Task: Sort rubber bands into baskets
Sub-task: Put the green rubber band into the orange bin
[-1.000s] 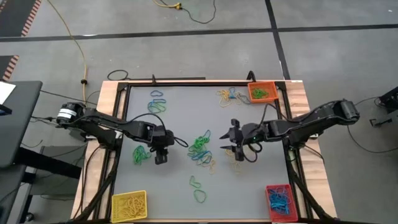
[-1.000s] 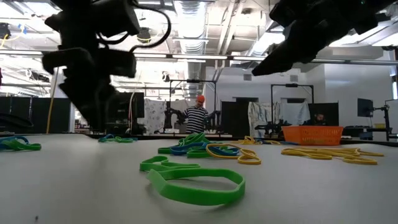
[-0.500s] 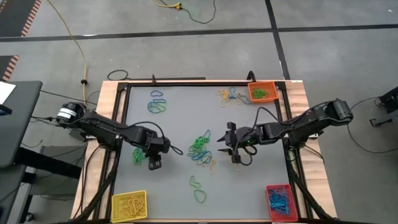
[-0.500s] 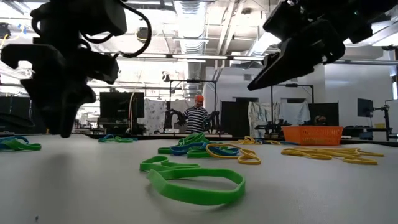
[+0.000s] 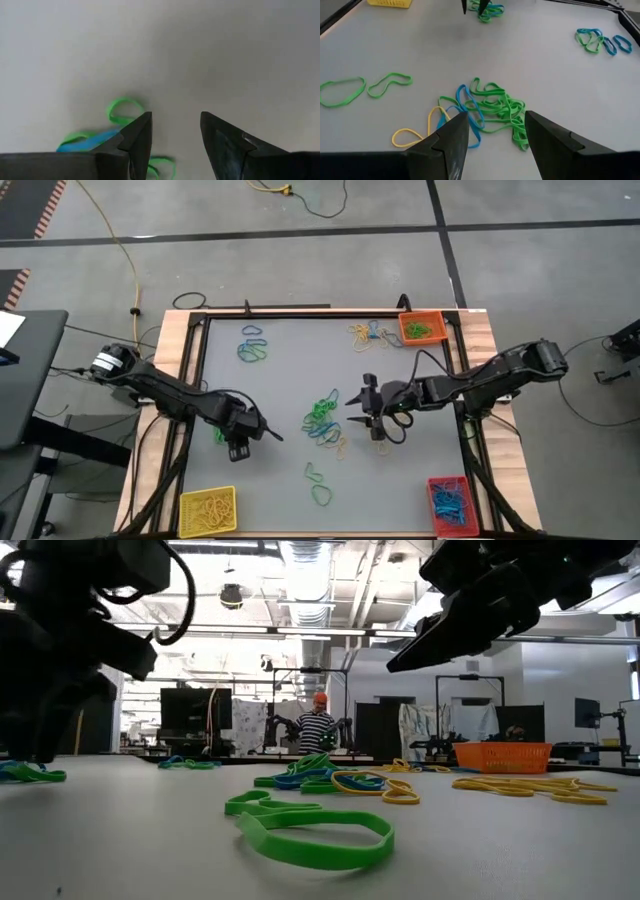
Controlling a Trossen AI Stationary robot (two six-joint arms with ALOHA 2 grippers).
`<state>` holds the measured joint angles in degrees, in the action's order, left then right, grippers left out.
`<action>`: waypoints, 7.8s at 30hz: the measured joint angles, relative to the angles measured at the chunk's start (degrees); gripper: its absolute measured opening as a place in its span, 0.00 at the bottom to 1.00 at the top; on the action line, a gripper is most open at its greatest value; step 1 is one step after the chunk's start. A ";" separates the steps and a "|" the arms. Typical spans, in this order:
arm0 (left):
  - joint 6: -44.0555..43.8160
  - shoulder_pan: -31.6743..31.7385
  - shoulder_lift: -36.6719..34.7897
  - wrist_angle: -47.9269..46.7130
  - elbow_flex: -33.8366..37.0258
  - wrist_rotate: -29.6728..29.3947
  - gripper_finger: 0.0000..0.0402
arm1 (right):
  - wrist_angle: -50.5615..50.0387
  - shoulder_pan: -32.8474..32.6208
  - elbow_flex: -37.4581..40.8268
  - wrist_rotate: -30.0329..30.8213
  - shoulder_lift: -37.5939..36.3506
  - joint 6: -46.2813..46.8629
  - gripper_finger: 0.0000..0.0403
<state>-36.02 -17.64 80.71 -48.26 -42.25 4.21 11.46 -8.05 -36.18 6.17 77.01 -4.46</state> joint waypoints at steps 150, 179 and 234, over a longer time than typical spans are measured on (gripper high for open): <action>48.28 12.82 8.11 49.03 -12.89 -8.47 0.36 | 20.89 -0.20 -0.07 13.81 9.46 -2.43 0.04; 43.91 14.29 8.53 65.75 0.59 -8.97 0.46 | -26.69 49.91 -0.07 17.27 -17.36 4.22 0.05; 40.73 11.14 8.55 68.60 3.33 -9.12 0.46 | -34.81 60.53 -5.25 19.17 -3.32 8.15 0.57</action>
<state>4.71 -6.50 89.25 20.35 -38.92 -4.91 -23.35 52.48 -41.43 25.34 73.70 3.68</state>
